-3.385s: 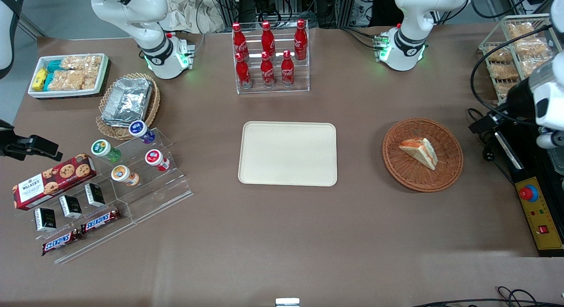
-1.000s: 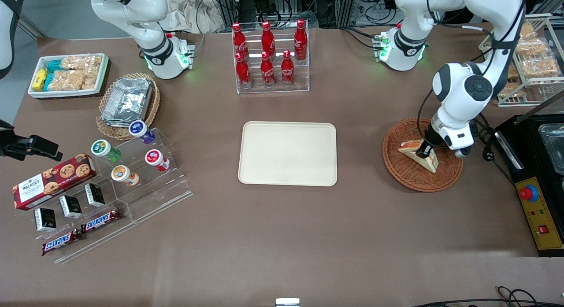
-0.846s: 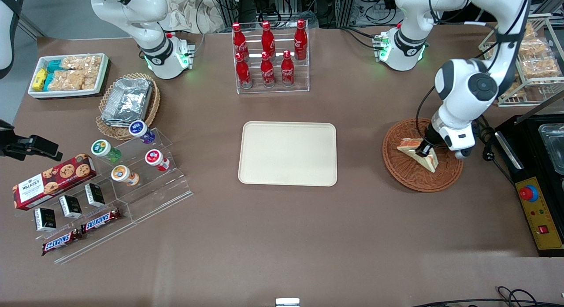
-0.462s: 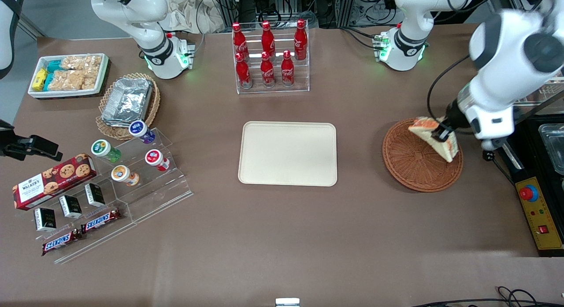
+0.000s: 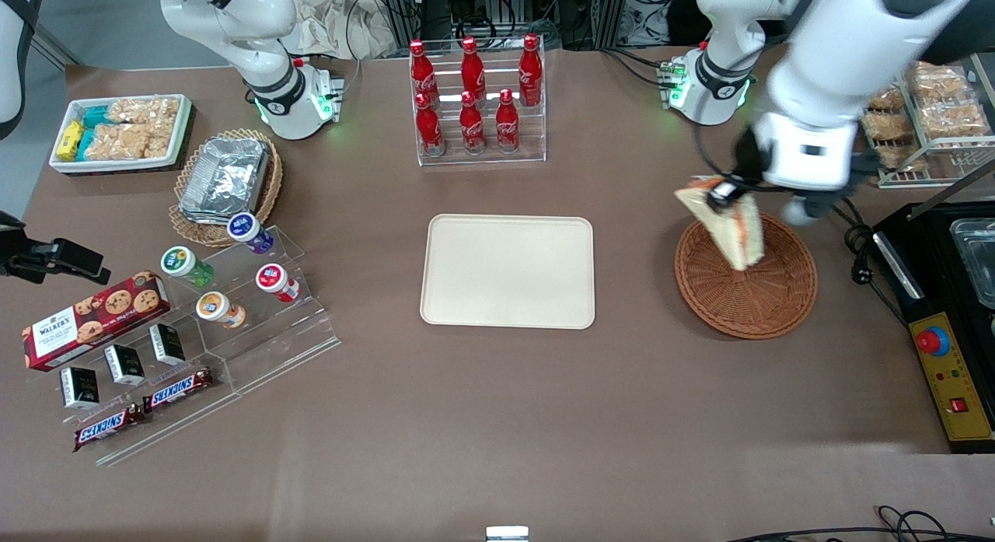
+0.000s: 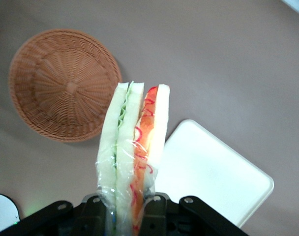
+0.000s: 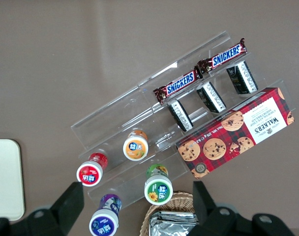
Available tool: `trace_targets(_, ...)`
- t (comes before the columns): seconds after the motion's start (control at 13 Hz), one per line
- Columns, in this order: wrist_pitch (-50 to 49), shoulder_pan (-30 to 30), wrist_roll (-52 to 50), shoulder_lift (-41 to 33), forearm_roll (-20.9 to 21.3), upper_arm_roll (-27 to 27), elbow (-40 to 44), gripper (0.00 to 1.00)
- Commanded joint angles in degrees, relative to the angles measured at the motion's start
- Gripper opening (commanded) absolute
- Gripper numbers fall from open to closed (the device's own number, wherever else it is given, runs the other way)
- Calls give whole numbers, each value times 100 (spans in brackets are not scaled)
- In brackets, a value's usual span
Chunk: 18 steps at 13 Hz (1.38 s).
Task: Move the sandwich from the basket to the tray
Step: 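Lift the sandwich out of the basket with the left gripper, then carry the sandwich over the cream tray and lower it onto the tray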
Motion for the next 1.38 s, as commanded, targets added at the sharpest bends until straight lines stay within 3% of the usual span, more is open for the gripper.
trace_targets(0.0,-28,46,656,419,-7,-526,209,0)
trace_targets(0.15,366,11,676,727,55,-887,-9,0)
trace_targets(0.46,2852,-586,254,1017,370,-985,-1556,0)
trace_targets(0.92,3603,-974,96,2669,2073,-985,-1593,0)
trace_targets(1.23,3840,-1071,-132,3214,2681,-968,-1567,0)
trace_targets(1.31,3840,-1071,-246,3285,2874,-968,-1549,12)
